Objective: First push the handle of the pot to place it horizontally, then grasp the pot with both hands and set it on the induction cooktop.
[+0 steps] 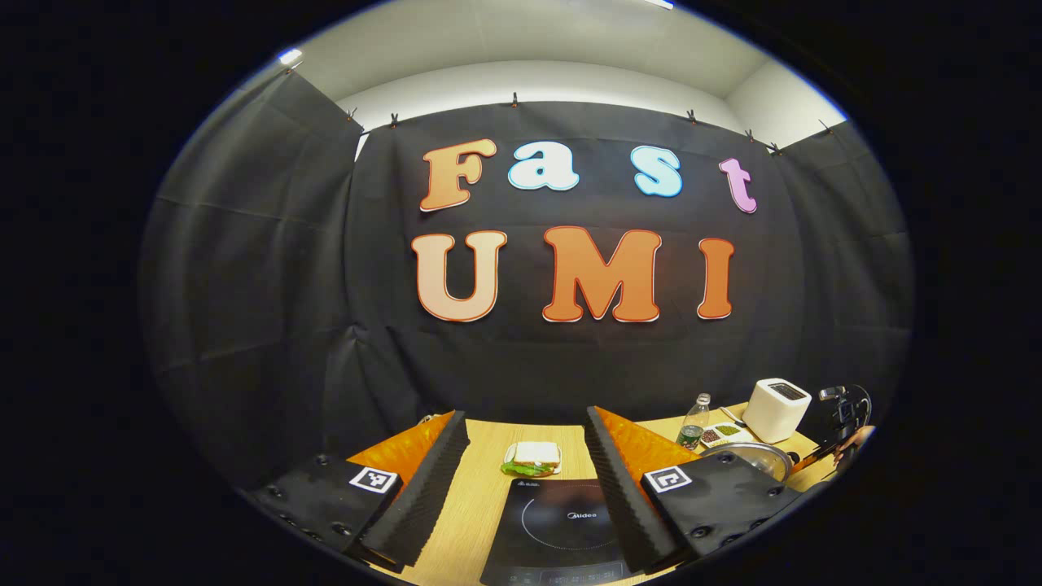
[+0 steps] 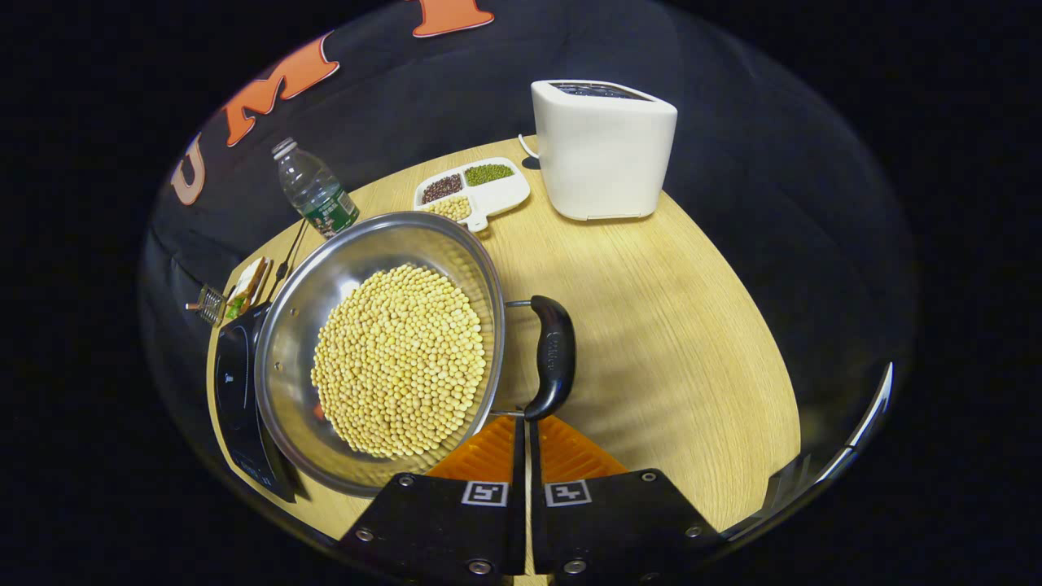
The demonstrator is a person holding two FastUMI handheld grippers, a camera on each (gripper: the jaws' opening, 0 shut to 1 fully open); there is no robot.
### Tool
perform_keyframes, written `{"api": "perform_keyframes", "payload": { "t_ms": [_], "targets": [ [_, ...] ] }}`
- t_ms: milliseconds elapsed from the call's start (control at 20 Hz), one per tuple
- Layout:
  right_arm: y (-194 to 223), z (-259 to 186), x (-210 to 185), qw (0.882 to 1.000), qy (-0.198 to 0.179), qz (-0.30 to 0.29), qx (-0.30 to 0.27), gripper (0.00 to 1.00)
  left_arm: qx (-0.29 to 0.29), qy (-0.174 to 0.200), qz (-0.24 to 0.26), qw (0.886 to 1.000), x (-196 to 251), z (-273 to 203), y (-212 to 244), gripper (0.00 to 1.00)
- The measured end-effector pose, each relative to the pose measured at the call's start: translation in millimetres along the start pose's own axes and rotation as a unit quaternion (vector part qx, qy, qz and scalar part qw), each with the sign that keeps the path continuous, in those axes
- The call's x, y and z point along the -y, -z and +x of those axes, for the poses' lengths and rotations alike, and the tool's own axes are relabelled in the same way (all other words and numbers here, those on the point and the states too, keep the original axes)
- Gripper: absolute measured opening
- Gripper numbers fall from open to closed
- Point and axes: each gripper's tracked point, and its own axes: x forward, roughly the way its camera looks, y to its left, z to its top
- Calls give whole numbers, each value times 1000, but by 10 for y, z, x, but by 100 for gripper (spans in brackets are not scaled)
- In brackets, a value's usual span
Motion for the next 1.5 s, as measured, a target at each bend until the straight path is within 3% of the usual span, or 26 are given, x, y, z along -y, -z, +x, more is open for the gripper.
{"api": "perform_keyframes", "payload": {
  "t_ms": [400,600,1000,1250,1350,1500],
  "targets": [
    [-247,116,9,999,-11,33,6,2,-38,37,1,999,434,281,396,94],
    [-290,70,18,999,-25,38,11,0,-78,71,-8,994,880,448,766,95],
    [-411,84,12,997,-53,51,20,2,-171,133,-26,976,1717,799,1505,95],
    [-679,18,100,997,-43,34,61,4,-221,159,-26,962,2166,937,1906,95],
    [-756,-64,50,996,-47,20,78,8,-242,166,-21,956,2350,999,2056,95],
    [-758,-90,-120,995,-58,-15,82,28,-276,173,-12,945,2588,1084,2317,96]
  ]
}}
